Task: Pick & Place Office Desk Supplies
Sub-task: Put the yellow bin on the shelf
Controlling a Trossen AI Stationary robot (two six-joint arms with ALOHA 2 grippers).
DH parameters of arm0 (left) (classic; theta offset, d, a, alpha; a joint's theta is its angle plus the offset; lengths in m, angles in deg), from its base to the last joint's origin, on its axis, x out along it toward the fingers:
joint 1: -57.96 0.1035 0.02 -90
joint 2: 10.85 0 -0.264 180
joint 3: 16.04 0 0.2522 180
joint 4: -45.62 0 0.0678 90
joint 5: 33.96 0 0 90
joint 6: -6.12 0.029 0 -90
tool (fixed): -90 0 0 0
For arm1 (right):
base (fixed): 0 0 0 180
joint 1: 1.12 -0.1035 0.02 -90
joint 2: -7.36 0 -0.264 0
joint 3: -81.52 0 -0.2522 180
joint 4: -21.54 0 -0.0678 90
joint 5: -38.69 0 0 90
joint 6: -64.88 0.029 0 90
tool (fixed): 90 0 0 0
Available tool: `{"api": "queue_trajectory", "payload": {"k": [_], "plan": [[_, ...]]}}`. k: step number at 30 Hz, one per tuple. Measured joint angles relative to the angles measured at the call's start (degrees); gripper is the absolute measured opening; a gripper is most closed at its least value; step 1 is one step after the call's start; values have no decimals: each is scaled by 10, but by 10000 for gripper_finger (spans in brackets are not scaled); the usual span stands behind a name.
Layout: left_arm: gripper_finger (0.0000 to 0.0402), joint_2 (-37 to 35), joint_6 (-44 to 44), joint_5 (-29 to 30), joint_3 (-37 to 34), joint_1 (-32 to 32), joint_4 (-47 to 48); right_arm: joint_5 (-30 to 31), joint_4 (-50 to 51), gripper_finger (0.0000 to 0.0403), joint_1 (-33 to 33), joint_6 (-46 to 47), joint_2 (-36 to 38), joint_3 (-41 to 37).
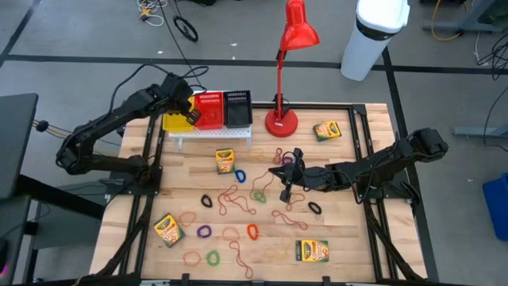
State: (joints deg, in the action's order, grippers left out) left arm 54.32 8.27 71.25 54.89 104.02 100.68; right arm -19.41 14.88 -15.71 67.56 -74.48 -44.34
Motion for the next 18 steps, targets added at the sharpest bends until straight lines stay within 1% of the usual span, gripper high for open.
{"api": "queue_trajectory", "payload": {"k": [18], "plan": [[7, 0, -4, -9, 0, 0, -25, 0, 0, 21, 0, 0, 0, 0]]}}
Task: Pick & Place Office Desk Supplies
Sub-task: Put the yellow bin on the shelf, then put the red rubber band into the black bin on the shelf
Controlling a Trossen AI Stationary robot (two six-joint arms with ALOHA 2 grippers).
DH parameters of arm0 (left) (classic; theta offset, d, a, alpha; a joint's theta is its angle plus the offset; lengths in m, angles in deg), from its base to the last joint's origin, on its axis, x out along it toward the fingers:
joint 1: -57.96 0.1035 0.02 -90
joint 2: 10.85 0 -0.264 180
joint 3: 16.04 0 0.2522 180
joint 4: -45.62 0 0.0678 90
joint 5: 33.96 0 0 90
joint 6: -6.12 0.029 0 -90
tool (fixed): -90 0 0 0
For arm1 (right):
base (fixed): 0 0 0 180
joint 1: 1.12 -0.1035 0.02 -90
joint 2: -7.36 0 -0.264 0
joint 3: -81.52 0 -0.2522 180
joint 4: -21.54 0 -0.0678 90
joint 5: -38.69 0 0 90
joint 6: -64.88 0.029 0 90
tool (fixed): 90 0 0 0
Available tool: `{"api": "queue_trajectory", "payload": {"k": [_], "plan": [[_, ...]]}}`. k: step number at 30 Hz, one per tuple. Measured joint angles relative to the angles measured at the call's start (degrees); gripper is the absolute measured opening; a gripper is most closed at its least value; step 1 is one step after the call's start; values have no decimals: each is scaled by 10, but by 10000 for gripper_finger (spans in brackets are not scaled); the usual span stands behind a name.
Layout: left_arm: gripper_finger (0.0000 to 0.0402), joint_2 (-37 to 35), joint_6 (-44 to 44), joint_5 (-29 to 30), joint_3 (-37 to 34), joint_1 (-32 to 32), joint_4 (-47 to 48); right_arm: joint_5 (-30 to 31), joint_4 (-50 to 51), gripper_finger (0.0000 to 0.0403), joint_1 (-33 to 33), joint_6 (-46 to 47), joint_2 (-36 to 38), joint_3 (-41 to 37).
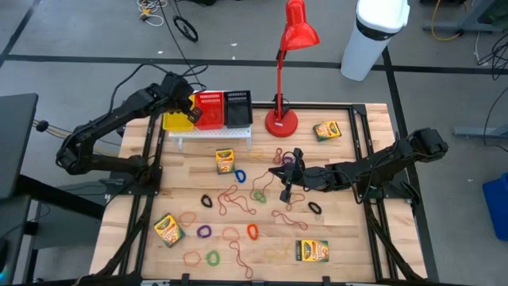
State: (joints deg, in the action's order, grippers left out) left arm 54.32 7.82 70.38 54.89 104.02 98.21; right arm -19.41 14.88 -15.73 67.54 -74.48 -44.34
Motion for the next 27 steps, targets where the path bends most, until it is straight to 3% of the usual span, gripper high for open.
{"api": "queue_trajectory", "payload": {"k": [7, 15, 22, 27], "plan": [[7, -8, 20, 9, 0, 0, 0, 0, 0, 21, 0, 0, 0, 0], [7, -98, 36, -2, 0, -27, 4, 0, 0, 21, 0, 0, 0, 0], [7, -210, 1, -43, 0, -167, 3, 5, -10, 21, 0, 0, -1, 0], [7, -241, -44, 17, -12, -318, -13, -26, -94, 10, 0, -6, -17, -21]]}}
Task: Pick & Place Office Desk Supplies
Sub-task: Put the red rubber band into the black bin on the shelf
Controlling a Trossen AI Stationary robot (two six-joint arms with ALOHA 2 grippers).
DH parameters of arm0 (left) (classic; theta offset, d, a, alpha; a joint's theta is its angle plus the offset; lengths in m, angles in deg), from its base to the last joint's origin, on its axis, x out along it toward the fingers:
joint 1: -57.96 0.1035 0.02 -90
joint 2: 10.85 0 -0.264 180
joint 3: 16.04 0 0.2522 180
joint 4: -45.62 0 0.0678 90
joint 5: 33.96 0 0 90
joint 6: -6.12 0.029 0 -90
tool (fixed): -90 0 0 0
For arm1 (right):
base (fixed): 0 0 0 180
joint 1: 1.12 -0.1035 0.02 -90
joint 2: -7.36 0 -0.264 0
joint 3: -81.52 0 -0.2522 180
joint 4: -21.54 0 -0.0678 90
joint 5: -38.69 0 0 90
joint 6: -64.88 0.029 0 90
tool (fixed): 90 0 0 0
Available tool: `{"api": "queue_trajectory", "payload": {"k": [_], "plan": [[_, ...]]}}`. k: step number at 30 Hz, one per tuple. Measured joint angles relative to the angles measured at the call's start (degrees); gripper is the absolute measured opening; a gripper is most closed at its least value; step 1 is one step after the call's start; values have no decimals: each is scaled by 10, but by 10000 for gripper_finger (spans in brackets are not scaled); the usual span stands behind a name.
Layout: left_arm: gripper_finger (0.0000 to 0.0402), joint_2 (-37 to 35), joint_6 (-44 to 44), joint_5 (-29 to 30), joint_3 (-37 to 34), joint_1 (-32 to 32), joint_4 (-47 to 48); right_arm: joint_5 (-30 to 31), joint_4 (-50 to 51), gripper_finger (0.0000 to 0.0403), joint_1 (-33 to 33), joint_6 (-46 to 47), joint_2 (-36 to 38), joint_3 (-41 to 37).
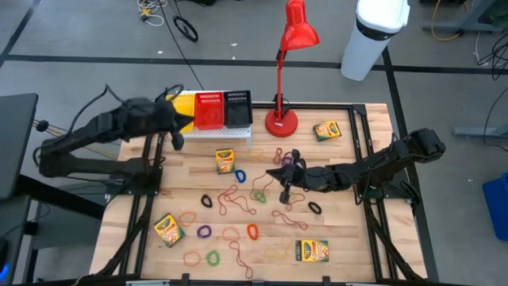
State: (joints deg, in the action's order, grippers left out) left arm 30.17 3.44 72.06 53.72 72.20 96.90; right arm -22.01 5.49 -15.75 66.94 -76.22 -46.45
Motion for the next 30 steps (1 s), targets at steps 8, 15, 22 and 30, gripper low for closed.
{"api": "queue_trajectory", "payload": {"k": [8, 15, 22, 30], "plan": [[7, -16, 3, 60, -195, -189, -264, -10, -142, 12, -6, -10, 2, -87], [11, 40, 33, -27, -343, -260, -537, 39, -124, 9, -43, -7, 2, -103], [19, 156, -25, -135, -380, -273, -753, 46, -124, 5, -88, 8, 2, -103], [20, 298, -83, -133, -323, -282, -703, 71, -124, 10, -117, 22, 1, -103]]}}
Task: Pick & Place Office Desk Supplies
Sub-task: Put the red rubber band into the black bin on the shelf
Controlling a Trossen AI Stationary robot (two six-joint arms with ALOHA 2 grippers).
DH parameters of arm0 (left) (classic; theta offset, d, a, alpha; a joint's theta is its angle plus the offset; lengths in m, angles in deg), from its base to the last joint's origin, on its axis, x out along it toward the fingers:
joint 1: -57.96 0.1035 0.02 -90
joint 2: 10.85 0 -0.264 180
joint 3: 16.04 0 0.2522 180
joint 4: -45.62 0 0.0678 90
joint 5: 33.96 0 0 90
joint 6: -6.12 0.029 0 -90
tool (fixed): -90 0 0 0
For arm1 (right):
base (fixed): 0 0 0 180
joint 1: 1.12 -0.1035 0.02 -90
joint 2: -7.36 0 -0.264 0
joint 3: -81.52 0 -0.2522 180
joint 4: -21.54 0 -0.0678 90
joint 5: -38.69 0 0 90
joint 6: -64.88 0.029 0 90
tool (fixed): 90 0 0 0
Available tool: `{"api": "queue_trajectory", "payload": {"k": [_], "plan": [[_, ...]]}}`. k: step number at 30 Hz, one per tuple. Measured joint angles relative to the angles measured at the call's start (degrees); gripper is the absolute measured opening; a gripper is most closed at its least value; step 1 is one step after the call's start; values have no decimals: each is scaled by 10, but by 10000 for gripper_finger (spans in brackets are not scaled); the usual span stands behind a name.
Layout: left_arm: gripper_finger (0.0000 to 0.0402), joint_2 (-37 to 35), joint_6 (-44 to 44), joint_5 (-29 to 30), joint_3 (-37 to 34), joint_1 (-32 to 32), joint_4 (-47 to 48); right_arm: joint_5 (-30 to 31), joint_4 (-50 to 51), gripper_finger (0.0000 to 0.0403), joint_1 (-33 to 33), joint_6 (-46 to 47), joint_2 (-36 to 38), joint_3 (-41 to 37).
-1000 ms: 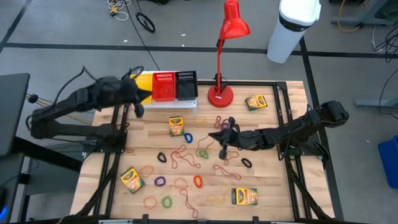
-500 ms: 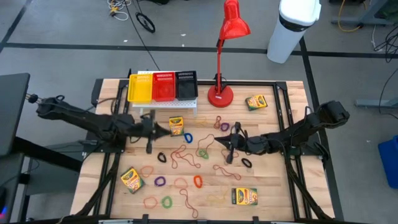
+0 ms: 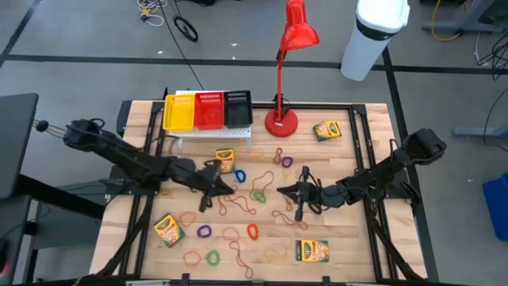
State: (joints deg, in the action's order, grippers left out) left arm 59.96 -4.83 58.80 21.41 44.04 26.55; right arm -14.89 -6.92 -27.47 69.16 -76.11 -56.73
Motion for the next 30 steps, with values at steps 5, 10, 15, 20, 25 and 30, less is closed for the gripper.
{"api": "queue_trajectory", "payload": {"k": [5, 10, 15, 20, 25, 30], "plan": [[31, 54, 4, 42, 64, -22, 128, 1, 3, 5, 1, 14, -9, 0], [61, 107, -2, 63, 127, -55, 256, 7, 7, 7, 1, 15, -18, 0], [101, 177, -8, 127, 162, -85, 285, 14, 5, 14, 1, 15, -27, 0], [143, 241, -32, 139, 185, -87, 283, 14, 2, 5, 1, 15, -27, 0], [189, 273, -24, 154, 197, -68, 284, 13, 4, 8, 1, 16, -27, 0], [219, 278, -8, 149, 205, -51, 308, 13, 5, 18, 1, 17, -27, 0]]}}
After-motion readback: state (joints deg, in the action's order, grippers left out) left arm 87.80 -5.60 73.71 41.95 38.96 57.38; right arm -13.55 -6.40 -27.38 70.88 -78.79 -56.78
